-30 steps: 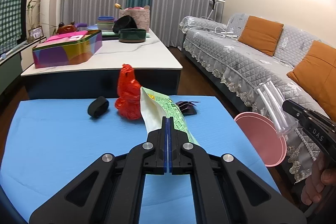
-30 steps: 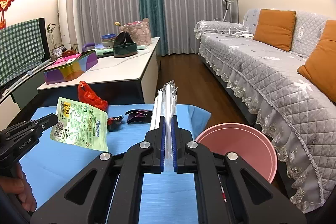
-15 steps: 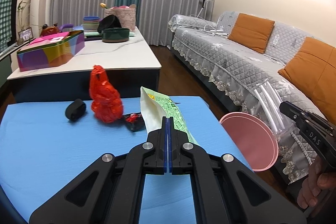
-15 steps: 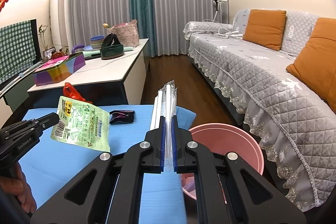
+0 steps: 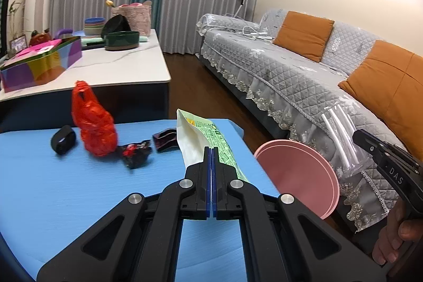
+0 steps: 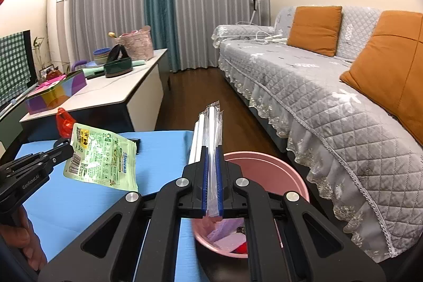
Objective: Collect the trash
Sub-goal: 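Carry the packet and straws over the pink bin and open both tools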
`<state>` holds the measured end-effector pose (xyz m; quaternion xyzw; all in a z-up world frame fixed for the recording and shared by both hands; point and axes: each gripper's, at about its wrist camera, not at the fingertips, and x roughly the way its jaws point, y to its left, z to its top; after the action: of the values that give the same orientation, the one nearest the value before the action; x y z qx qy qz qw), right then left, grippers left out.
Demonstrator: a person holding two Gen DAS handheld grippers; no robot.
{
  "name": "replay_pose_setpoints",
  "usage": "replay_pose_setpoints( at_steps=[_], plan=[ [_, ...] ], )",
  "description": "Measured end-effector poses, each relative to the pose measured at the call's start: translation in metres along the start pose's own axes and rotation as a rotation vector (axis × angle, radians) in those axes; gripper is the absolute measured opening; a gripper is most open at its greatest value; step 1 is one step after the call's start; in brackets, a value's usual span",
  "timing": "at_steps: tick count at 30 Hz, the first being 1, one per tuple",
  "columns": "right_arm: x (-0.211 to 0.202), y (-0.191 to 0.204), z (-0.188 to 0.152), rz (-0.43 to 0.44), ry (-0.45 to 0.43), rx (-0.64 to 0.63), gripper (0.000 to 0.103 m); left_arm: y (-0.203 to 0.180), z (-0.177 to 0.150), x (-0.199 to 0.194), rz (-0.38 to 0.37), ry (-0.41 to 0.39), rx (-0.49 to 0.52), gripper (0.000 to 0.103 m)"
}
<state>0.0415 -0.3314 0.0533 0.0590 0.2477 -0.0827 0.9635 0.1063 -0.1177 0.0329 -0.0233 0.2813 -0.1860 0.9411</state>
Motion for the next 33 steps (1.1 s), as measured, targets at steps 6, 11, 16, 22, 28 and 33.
replay_pose_setpoints(
  at_steps=[6,11,16,22,28,33],
  plan=[
    [0.003,-0.015,-0.001,-0.026,0.003,0.018,0.006,-0.015,0.000,0.012,-0.027,0.010,0.009,0.000],
    [0.009,-0.026,-0.004,-0.049,0.011,0.035,0.006,-0.026,-0.002,0.023,-0.047,0.021,0.019,0.000],
    [0.015,-0.035,-0.006,-0.067,0.018,0.052,0.006,-0.033,-0.003,0.035,-0.059,0.034,0.026,0.000],
    [0.027,-0.043,-0.012,-0.088,0.044,0.056,0.006,-0.046,-0.003,0.047,-0.077,0.037,0.042,0.000],
    [0.036,-0.049,-0.015,-0.103,0.058,0.062,0.006,-0.063,-0.008,0.063,-0.092,0.056,0.078,0.000],
    [0.044,-0.059,-0.020,-0.115,0.074,0.067,0.006,-0.073,-0.011,0.077,-0.100,0.074,0.083,0.000]
  ],
)
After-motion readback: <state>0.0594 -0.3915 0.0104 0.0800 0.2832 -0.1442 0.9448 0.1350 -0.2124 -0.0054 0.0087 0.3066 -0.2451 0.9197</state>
